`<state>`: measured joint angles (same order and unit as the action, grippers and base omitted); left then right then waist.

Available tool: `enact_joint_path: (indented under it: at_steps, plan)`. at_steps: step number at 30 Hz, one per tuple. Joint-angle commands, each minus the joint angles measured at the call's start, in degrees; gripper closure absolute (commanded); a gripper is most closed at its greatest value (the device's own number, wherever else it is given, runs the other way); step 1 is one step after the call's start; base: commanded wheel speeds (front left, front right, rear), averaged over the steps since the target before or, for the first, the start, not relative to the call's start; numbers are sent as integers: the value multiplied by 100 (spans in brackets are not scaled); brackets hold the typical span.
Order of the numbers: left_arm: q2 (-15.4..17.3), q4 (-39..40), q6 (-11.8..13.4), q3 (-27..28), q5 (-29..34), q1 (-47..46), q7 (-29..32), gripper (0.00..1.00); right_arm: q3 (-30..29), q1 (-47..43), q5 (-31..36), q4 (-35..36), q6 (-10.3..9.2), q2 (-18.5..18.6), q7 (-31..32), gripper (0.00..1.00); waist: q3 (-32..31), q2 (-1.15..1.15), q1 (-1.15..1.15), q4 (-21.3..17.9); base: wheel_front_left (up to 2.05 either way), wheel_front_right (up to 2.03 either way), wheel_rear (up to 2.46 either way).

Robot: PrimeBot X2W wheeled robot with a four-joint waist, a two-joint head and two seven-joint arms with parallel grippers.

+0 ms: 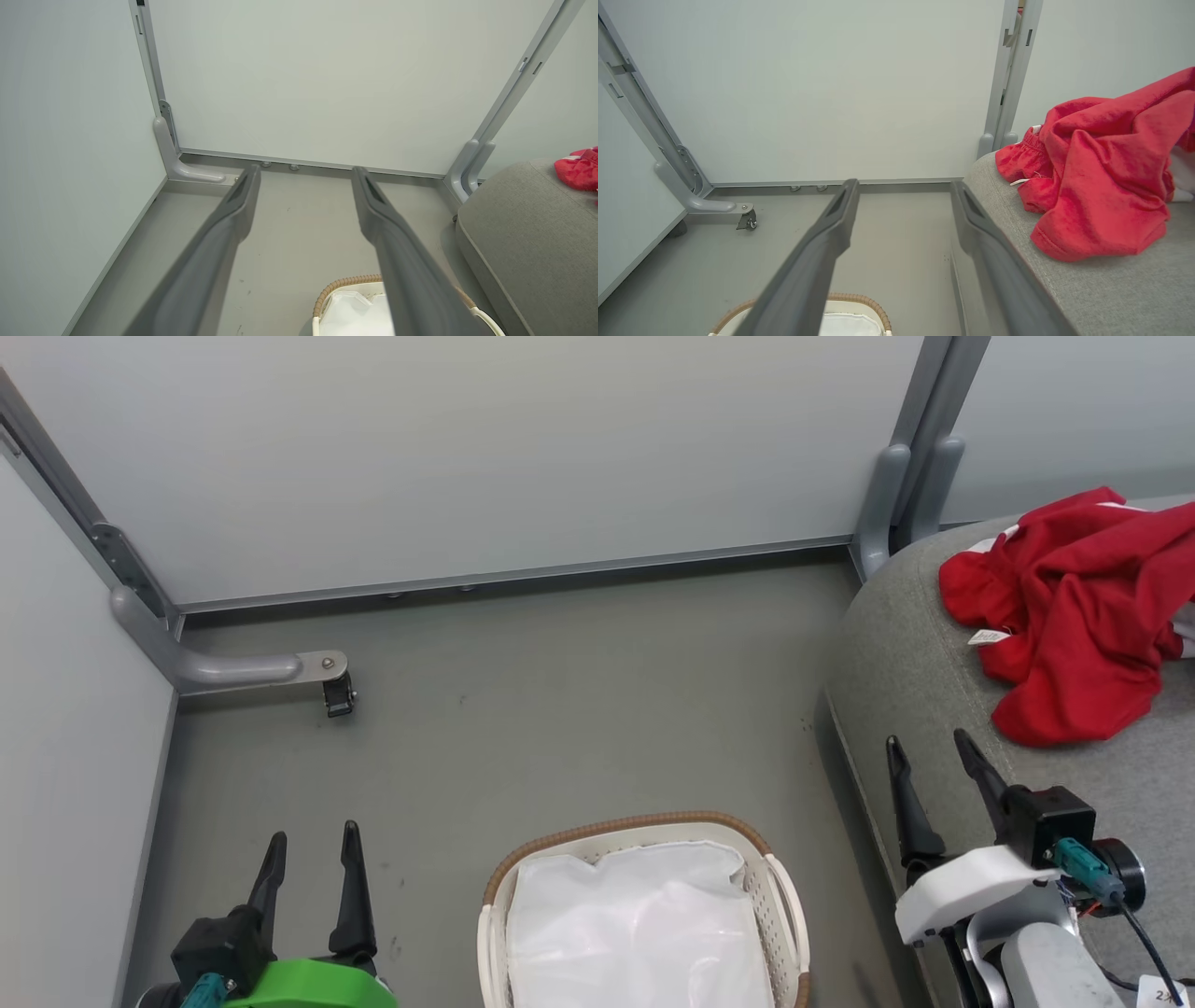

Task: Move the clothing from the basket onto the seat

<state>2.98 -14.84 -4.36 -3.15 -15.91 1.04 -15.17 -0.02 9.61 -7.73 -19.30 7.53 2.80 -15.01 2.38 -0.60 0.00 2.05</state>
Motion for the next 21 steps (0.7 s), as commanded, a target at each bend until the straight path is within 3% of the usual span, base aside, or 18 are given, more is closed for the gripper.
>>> enact_joint_path:
  at_steps: [1,21]
  plan:
    - [-9,14,-19,5,24,116,4,0,61,-130,-65,45,-8,18,-26,0,-24,60,0,-1,0,0,0]
    - [-9,30,1,-135,-111,149,4,0,432,-292,-182,60,-8,20,-26,0,-123,60,0,-2,0,0,0]
